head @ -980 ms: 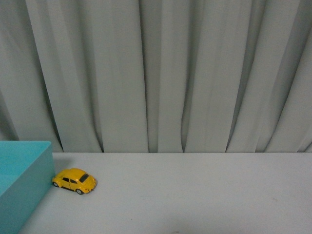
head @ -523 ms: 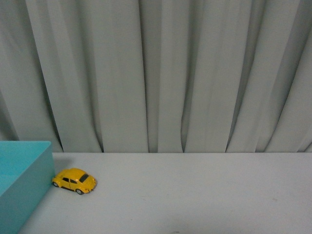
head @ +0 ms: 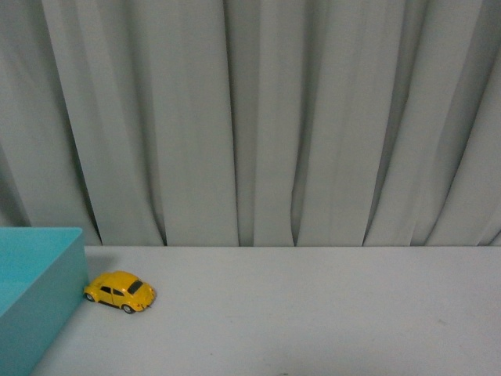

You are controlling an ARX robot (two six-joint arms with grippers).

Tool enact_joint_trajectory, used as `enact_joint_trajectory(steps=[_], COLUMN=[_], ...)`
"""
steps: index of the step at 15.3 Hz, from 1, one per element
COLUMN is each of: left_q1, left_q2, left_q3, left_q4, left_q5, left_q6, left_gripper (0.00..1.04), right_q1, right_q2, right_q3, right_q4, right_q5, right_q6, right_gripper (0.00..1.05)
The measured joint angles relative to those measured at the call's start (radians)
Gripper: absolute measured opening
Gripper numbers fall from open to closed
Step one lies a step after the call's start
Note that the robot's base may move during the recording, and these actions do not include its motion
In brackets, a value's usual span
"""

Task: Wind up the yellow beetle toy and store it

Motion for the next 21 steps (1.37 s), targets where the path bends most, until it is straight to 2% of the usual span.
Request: enact_joint_trajectory(steps=[5, 6, 11, 14, 15, 16, 17, 18, 19, 20, 21], left_q1=[0.0, 0.0, 0.0, 0.0, 0.0, 0.0, 0.0, -0.151, -0.148, 0.017, 0.037], left_q2=[0.0, 0.0, 0.0, 0.0, 0.0, 0.0, 0.0, 0.274, 0.266, 0.573, 0.805], left_q3=[0.0, 0.0, 0.0, 0.0, 0.0, 0.0, 0.0, 0.204, 0.315, 0.387, 0.478], left_q4=[0.0, 0.0, 0.0, 0.0, 0.0, 0.0, 0.0, -0.376, -0.32, -0.024, 0.144], left_q5=[0.0, 0.0, 0.0, 0.0, 0.0, 0.0, 0.0, -0.371, -0.423, -0.238, -0.172], left_q6=[0.0, 0.0, 0.0, 0.0, 0.0, 0.0, 0.0, -0.34, -0.526, -0.397, -0.287], left_gripper=[0.98, 0.98, 0.98, 0.98, 0.98, 0.98, 0.98, 0.98, 0.98, 0.98, 0.98], right_q1=[0.0, 0.0, 0.0, 0.0, 0.0, 0.0, 0.0, 0.0, -0.005, -0.005, -0.005], right_q2=[-0.071, -0.072, -0.071, -0.071, -0.072, -0.071, -0.071, -0.072, -0.071, -0.071, -0.071], right_q3=[0.0, 0.0, 0.0, 0.0, 0.0, 0.0, 0.0, 0.0, 0.0, 0.0, 0.0], right_q4=[-0.026, -0.026, -0.026, -0.026, -0.026, -0.026, -0.026, -0.025, -0.025, -0.025, -0.026], right_q5=[0.004, 0.004, 0.004, 0.004, 0.004, 0.004, 0.004, 0.001, 0.004, 0.002, 0.004], right_q6=[0.0, 0.0, 0.0, 0.0, 0.0, 0.0, 0.0, 0.0, 0.0, 0.0, 0.001], right_gripper=[0.02, 0.09, 0.7, 0.77, 0.85, 1.0, 0.98, 0.98, 0.98, 0.98, 0.98])
